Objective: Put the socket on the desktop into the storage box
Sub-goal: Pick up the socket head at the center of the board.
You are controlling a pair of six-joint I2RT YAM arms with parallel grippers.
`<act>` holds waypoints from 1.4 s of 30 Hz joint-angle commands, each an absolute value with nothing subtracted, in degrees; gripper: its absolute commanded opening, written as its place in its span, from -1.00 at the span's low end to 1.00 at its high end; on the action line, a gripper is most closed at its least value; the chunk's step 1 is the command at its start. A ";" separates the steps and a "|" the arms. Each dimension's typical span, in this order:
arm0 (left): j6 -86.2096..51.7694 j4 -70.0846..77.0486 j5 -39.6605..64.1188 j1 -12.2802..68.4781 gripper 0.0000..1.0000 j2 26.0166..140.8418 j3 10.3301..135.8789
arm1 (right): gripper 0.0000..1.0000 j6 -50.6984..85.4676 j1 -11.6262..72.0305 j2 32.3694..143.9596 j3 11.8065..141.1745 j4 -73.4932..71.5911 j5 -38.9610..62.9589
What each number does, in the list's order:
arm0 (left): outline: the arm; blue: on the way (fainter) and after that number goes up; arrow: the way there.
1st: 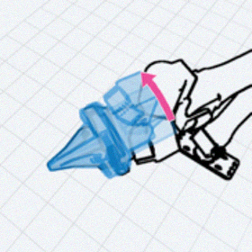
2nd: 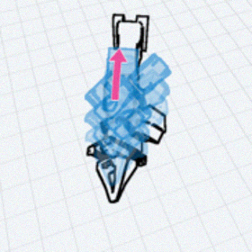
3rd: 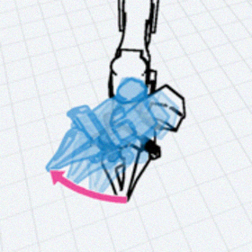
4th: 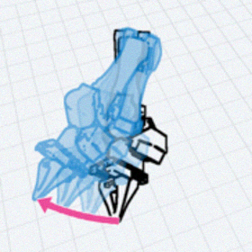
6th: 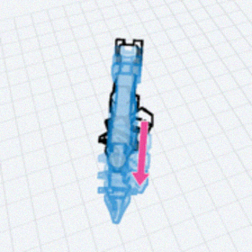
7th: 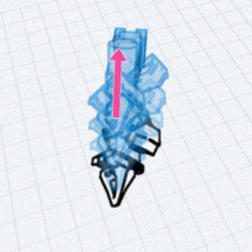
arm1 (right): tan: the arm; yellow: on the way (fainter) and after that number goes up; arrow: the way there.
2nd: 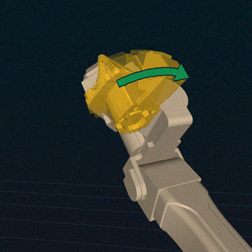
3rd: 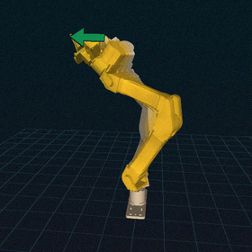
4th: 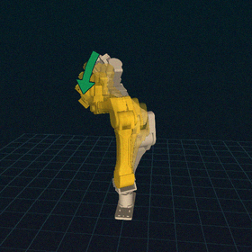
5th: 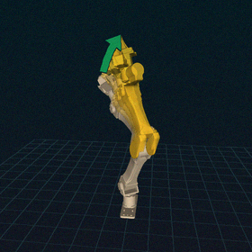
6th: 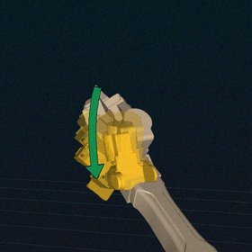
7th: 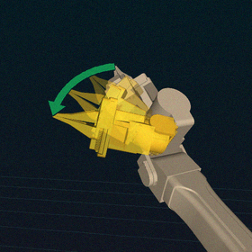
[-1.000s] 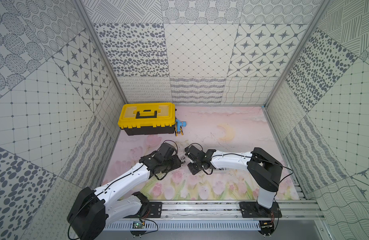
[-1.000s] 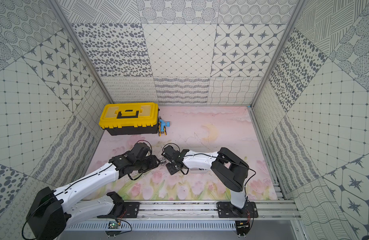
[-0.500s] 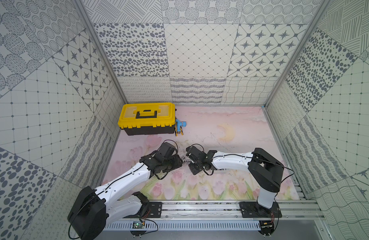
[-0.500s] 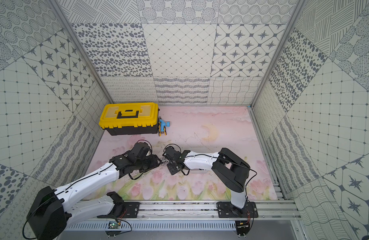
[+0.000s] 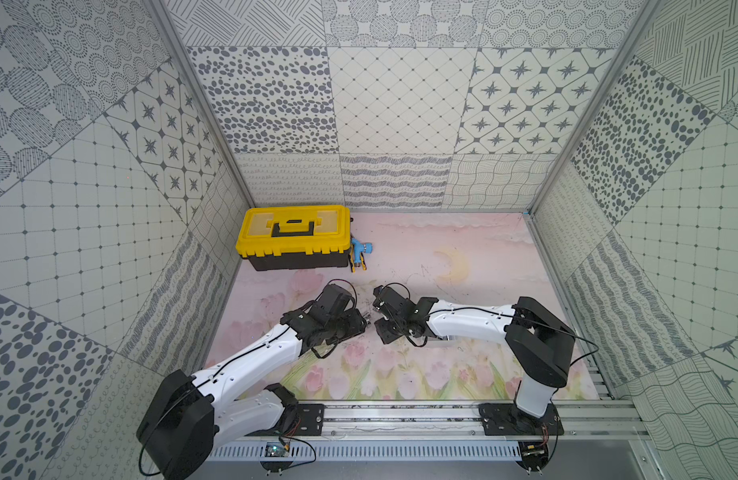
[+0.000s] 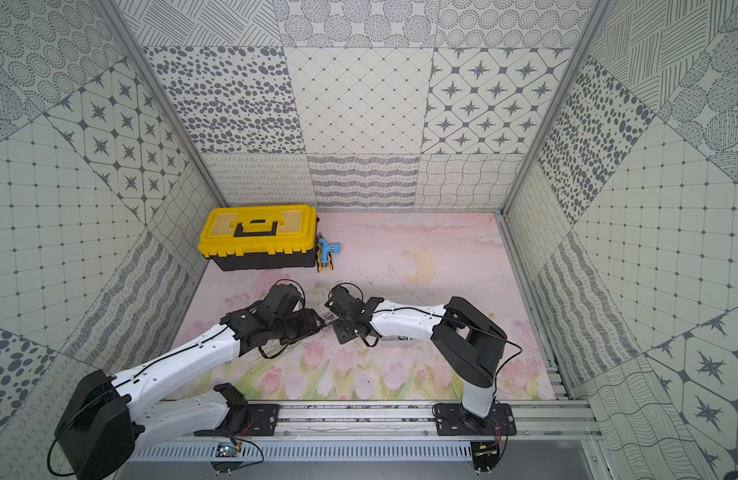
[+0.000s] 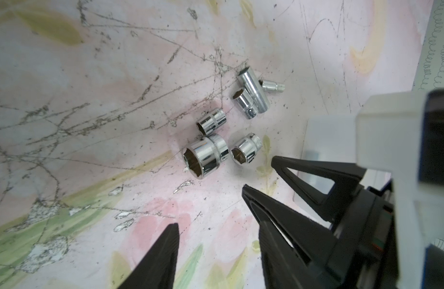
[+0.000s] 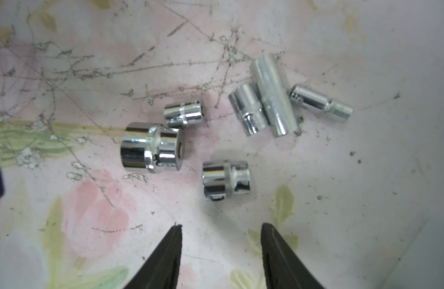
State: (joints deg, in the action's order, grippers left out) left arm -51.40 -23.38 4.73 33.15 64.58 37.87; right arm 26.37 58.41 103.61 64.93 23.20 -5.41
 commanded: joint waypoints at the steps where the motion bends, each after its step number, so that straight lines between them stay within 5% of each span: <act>1: -51.18 -22.08 5.06 32.61 0.13 63.91 37.29 | 0.18 27.95 58.27 106.13 67.39 21.31 -3.79; 10: -51.02 -22.08 5.20 32.40 0.13 63.46 36.91 | 0.16 30.49 58.18 108.55 68.82 21.83 -7.74; 21: -51.26 -21.37 5.69 32.31 0.13 63.90 36.56 | -0.13 31.98 58.27 110.37 70.08 24.31 -9.22; 39: -51.43 -20.87 6.20 32.28 0.13 64.71 37.27 | -0.14 35.10 59.24 111.15 69.25 26.72 -12.18; 42: -51.35 -21.02 6.18 32.31 0.13 64.64 37.35 | -0.29 36.00 59.15 111.86 69.78 26.83 -12.63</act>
State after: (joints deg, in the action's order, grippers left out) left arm -51.42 -22.92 5.56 32.88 64.51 36.69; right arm 34.44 59.18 109.54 68.84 26.61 -11.46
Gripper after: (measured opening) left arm 0.564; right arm 0.394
